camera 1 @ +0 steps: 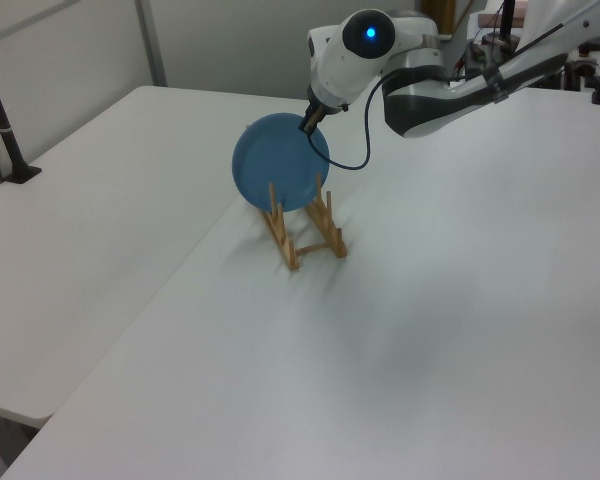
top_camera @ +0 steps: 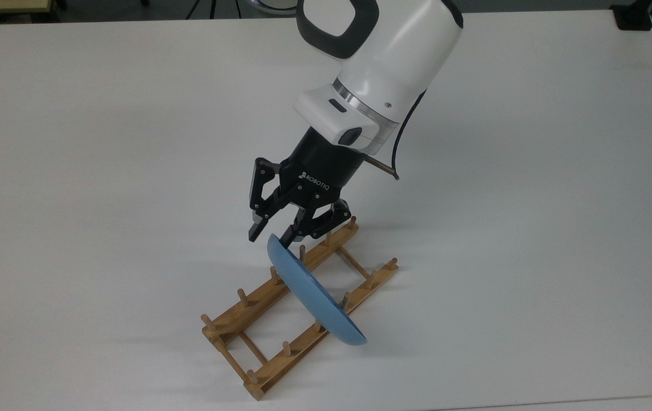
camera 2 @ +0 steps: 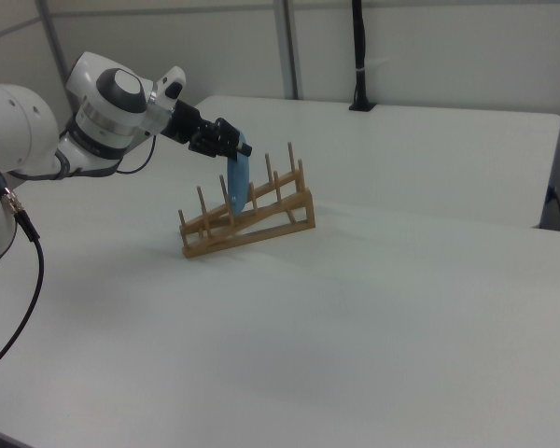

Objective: Place plate in plate rack

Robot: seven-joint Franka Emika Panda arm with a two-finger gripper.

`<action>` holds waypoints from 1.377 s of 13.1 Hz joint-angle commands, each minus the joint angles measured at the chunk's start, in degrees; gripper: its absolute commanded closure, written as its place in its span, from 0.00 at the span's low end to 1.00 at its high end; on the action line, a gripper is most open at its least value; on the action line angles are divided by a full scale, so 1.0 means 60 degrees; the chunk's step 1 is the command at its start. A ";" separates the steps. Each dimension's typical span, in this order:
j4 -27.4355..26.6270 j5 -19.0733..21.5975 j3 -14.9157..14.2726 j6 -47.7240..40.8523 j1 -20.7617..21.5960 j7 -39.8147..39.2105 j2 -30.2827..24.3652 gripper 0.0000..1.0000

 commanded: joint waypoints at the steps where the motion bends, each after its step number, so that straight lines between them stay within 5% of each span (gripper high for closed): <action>1: -0.0203 -0.0137 -0.0092 0.0115 0.0065 0.0194 -0.0266 0.00; 3: -0.0160 0.0213 -0.0063 0.0042 0.0065 0.0194 -0.0398 0.00; 8: -0.0276 0.2437 -0.0063 -0.0659 0.0006 -0.0272 -0.1101 0.00; 15: -0.1357 0.7767 -0.0209 -0.2827 -0.1017 -0.4237 -0.2900 0.00; 18: -0.2471 0.9031 -0.0195 -0.3837 -0.1705 -0.6129 -0.4174 0.00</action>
